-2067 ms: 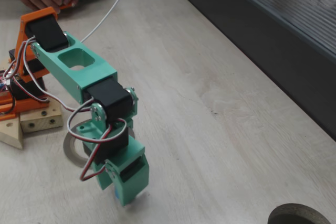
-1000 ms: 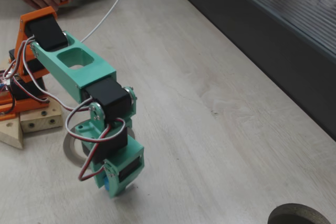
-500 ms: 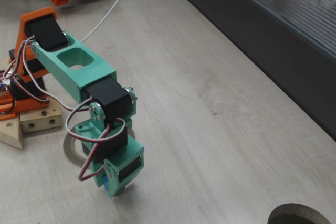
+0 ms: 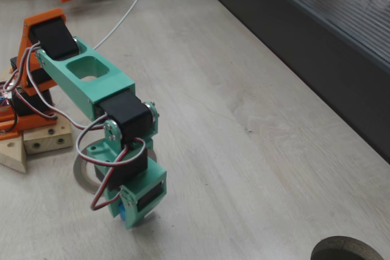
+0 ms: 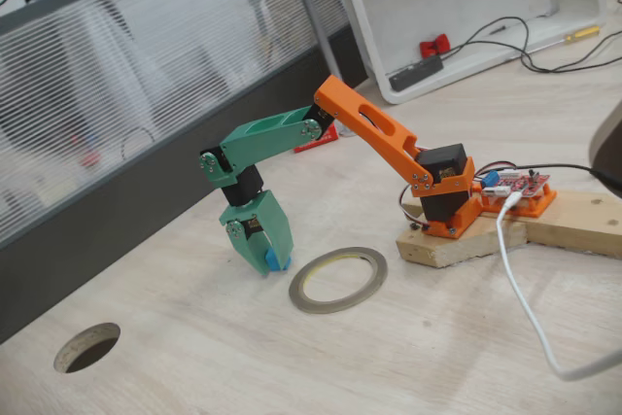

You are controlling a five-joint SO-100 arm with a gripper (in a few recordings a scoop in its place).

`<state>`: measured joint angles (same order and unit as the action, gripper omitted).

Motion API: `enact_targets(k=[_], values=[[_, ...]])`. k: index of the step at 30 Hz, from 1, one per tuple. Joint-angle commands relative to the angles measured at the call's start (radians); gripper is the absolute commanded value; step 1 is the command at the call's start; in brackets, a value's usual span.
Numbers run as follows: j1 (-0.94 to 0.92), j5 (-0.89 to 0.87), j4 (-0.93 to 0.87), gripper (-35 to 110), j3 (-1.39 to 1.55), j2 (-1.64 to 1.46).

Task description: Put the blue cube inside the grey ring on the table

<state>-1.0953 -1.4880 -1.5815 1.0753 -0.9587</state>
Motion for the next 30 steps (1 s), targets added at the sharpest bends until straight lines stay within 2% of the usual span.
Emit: enact_targets(k=[1,22,30], values=[[-0.006,-0.009,-0.012,6,0.002,-0.035],[0.002,-0.009,-0.014,6,0.015,-0.247],[0.002,-0.009,-0.014,6,0.357,-0.472]])
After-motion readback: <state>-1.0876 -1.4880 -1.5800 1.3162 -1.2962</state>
